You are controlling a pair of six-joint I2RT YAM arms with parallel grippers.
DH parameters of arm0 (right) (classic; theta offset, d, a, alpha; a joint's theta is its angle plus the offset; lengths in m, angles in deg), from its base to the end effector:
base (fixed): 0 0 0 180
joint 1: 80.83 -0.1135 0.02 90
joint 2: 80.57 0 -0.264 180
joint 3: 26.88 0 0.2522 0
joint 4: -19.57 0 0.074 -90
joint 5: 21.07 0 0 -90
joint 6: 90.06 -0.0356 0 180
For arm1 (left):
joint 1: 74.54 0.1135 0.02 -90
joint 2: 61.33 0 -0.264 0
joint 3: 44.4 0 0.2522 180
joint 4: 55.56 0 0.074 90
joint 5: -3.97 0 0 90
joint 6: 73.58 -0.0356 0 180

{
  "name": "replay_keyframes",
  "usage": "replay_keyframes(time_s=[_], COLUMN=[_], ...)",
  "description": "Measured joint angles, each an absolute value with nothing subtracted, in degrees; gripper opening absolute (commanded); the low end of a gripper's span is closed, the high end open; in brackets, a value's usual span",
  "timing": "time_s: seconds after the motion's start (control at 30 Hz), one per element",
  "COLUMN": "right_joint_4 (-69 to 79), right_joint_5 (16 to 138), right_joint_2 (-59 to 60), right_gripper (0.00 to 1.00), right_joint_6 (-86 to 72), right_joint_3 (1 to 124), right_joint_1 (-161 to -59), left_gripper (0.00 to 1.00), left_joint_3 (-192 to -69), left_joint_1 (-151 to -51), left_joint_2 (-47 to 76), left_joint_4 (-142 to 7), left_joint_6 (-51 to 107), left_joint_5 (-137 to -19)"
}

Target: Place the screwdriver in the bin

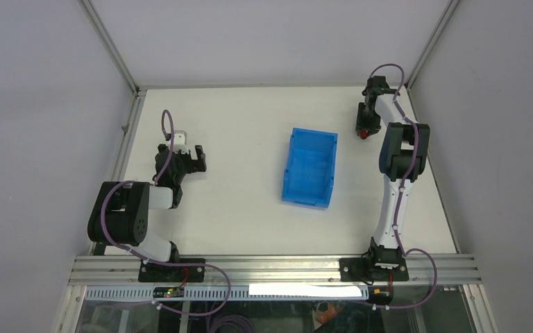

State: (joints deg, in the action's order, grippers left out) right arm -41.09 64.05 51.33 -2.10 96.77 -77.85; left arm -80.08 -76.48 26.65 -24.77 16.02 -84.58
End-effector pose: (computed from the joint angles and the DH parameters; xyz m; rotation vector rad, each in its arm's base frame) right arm 0.4845 -0.0283 0.1717 0.1434 2.7681 -0.1223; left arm 0.2667 -0.0099 0.1376 0.0565 1.9455 -0.0424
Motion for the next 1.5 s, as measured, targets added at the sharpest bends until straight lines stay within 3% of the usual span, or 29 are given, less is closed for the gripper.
replay_keyframes(time_s=[0.07, 0.2, 0.43, 0.77, 1.13, 1.5], right_joint_4=[-41.15, -42.05, -46.01, -52.91, -54.60, -45.61], right_joint_5=[64.05, 64.11, 64.02, 60.94, 53.20, 44.88], right_joint_2=[51.40, 51.40, 47.64, 26.48, 11.31, 2.92], right_gripper=[0.19, 0.14, 0.12, 0.13, 0.13, 0.13], right_joint_6=[-2.23, -1.95, -3.50, -12.14, -20.62, -31.76], right_joint_3=[96.90, 97.60, 98.21, 93.51, 86.13, 61.73], right_joint_1=[-77.85, -77.80, -77.80, -80.10, -103.27, -122.17], left_gripper=[0.99, 0.99, 0.99, 0.99, 0.99, 0.99], left_joint_3=[-80.08, -80.08, -80.08, -80.08, -80.08, -80.08], left_joint_1=[-76.48, -76.48, -76.48, -76.48, -76.48, -76.48], left_joint_2=[26.65, 26.65, 26.65, 26.65, 26.65, 26.65], left_joint_4=[-24.77, -24.79, -24.77, -24.79, -24.79, -24.79], left_joint_6=[16.02, 16.02, 16.02, 16.02, 16.02, 16.02], left_joint_5=[-84.58, -84.58, -84.58, -84.58, -84.58, -84.58])
